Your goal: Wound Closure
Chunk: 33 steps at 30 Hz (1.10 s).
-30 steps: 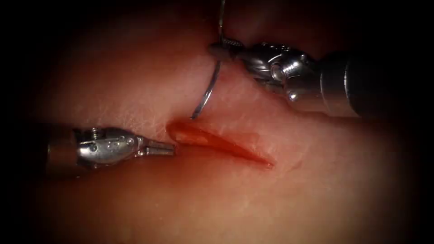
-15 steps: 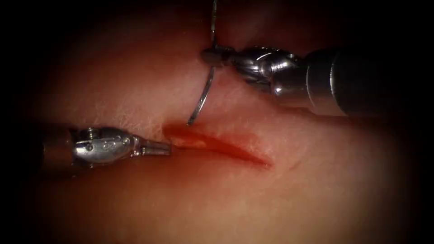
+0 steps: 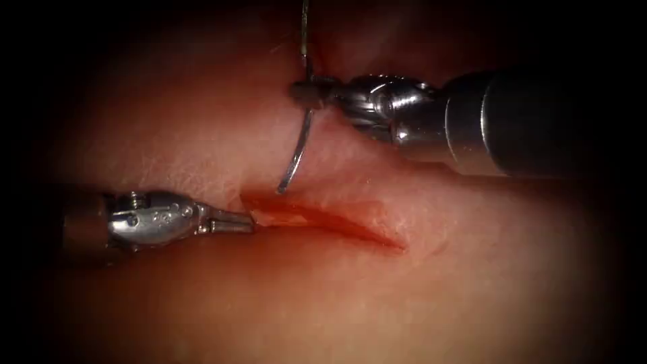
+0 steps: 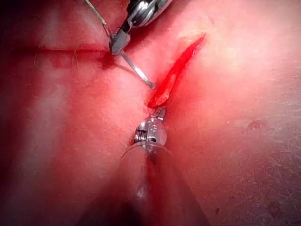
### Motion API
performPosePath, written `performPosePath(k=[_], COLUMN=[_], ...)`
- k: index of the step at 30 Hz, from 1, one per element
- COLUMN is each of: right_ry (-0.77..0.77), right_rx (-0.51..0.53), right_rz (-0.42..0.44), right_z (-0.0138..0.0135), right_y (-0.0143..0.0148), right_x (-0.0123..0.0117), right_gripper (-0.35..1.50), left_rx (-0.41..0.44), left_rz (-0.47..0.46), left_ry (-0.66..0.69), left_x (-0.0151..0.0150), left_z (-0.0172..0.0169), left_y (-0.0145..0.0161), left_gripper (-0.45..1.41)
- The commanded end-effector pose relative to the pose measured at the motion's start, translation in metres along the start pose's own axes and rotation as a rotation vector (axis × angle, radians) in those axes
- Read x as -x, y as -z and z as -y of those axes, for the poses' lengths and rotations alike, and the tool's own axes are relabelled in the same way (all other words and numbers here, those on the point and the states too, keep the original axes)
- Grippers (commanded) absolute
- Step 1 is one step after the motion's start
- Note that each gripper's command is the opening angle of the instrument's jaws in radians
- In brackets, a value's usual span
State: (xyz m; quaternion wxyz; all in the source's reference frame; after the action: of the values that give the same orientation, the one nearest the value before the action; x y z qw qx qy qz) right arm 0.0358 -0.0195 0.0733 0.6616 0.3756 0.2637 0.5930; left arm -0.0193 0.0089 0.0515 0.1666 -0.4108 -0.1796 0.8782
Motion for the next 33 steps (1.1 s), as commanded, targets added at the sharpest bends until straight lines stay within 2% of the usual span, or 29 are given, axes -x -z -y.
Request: performPosePath(k=[1, 11, 19, 33], right_ry=[-0.014, -0.11, -0.24, -0.381], right_rx=[-0.008, -0.084, -0.187, -0.249], right_rz=[0.009, 0.023, 0.036, 0.074], right_z=[0.0, 0.0002, 0.0006, 0.0015], right_y=[-0.0011, -0.0014, -0.0015, -0.0011], right_x=[-0.0001, 0.0003, 0.0008, 0.002], right_gripper=[-0.35, -0.35, -0.35, -0.35], left_rx=[0.0, 0.0, 0.0, -0.001], left_rz=[-0.001, -0.001, -0.001, 0.002], left_ry=[-0.001, -0.001, -0.001, -0.002], left_x=[0.0002, 0.0002, 0.0003, 0.0003], left_z=[0.0002, 0.0002, 0.0002, 0.0001], left_y=[-0.0008, -0.0008, -0.0009, -0.001], left_gripper=[-0.37, -0.37, -0.37, -0.37])
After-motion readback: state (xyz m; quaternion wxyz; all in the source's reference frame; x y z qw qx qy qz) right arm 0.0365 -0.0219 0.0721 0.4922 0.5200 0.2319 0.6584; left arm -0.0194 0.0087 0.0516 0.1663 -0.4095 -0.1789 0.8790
